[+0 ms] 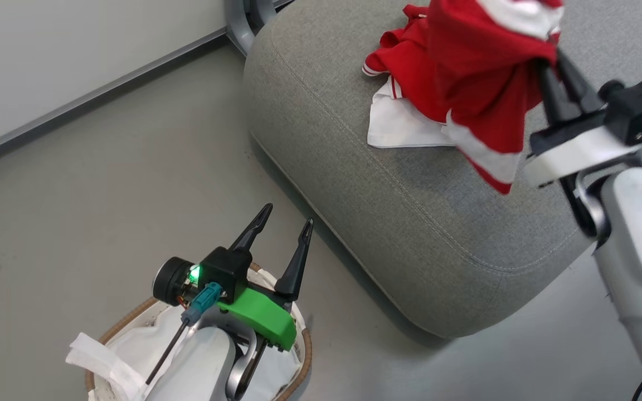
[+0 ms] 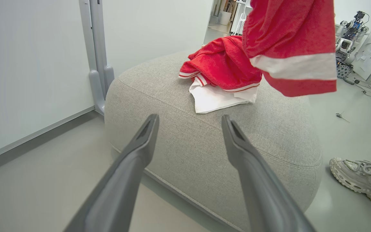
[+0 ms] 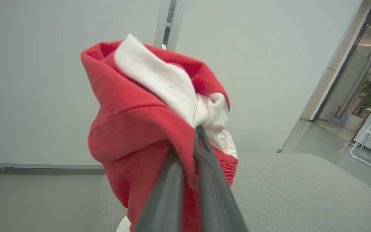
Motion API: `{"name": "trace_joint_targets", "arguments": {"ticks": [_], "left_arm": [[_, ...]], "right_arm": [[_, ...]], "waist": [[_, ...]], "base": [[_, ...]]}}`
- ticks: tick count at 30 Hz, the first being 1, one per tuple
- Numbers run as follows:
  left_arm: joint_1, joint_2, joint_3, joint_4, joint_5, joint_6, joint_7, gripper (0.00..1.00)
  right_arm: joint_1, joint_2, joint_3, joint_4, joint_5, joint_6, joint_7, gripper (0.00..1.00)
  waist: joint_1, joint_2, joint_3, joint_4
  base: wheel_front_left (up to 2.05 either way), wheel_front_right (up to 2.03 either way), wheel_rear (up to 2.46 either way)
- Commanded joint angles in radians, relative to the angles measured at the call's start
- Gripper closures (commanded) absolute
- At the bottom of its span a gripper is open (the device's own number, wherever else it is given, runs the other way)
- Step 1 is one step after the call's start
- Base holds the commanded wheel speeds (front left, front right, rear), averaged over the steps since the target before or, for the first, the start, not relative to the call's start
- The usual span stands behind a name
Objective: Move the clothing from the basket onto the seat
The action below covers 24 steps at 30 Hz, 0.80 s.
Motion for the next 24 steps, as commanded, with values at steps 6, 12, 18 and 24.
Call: {"name": "trace_joint_targets", "arguments": {"ticks": [6,12,18,24], "left_arm": [[-0.045,0.034,-0.016,0.013,0.008,-0.003,0.001,0.00],[-0.087,0.046,-0.040,0.018,0.000,-0.003,0.001,0.00],[-0.140,0.071,-0.068,0.011,-0.011,-0.003,0.001,0.00],[-0.175,0.083,-0.054,0.003,0.000,-0.003,0.001,0.00]], "right_arm": [[-0.197,-0.083,-0.083,0.074,-0.067,-0.001,-0.002,1.00],[-0.291,-0.092,-0.187,0.220,-0.166,-0.002,-0.002,1.00],[-0.322,-0.067,-0.345,0.384,-0.234,-0.001,-0.002,1.00],[-0.300,-0.047,-0.450,0.491,-0.281,-0.001,-0.002,1.00]], "waist": [[0.0000,0.0061,0.106,0.058],[0.0000,0.0061,0.197,0.130],[0.0000,0.0061,0.294,0.210],[0.0000,0.0061,0.372,0.263]], "base": [[0.00,0.00,0.00],[0.00,0.00,0.00],[0.00,0.00,0.00],[0.00,0.00,0.00]]}}
